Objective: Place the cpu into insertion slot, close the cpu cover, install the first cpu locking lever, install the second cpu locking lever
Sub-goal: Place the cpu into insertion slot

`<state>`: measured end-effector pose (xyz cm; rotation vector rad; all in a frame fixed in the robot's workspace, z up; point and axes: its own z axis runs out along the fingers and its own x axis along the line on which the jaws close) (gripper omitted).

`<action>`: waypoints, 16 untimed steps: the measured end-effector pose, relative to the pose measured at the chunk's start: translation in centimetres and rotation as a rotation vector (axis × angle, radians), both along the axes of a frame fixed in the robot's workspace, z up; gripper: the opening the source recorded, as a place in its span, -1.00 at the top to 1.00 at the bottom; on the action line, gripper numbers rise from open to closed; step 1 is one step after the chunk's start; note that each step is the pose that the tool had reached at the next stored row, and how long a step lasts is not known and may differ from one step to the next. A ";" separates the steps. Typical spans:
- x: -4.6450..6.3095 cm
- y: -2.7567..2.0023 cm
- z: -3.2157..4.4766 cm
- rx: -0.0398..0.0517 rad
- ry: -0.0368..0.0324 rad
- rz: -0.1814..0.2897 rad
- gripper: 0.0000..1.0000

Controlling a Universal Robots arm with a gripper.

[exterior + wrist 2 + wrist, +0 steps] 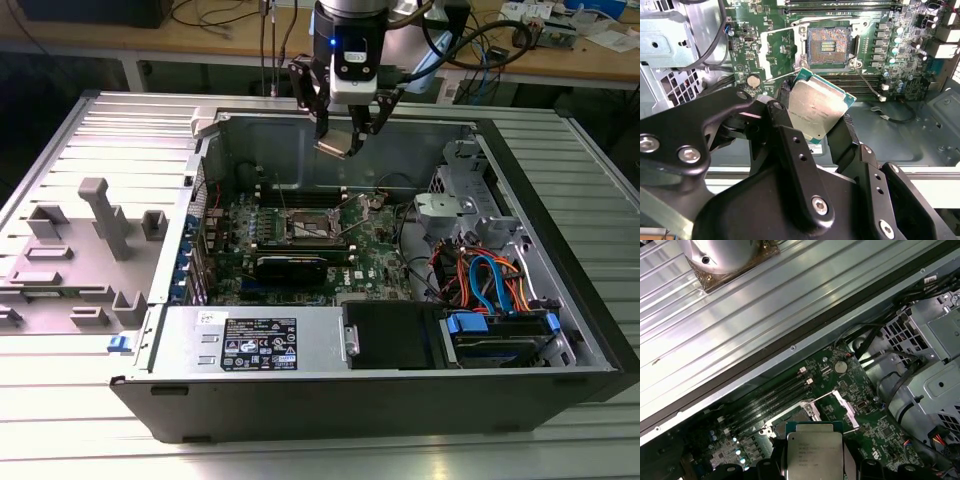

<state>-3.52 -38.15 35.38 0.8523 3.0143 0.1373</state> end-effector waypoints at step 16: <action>0.0 0.00 -0.02 -0.0006 0.0000 -0.075 -0.08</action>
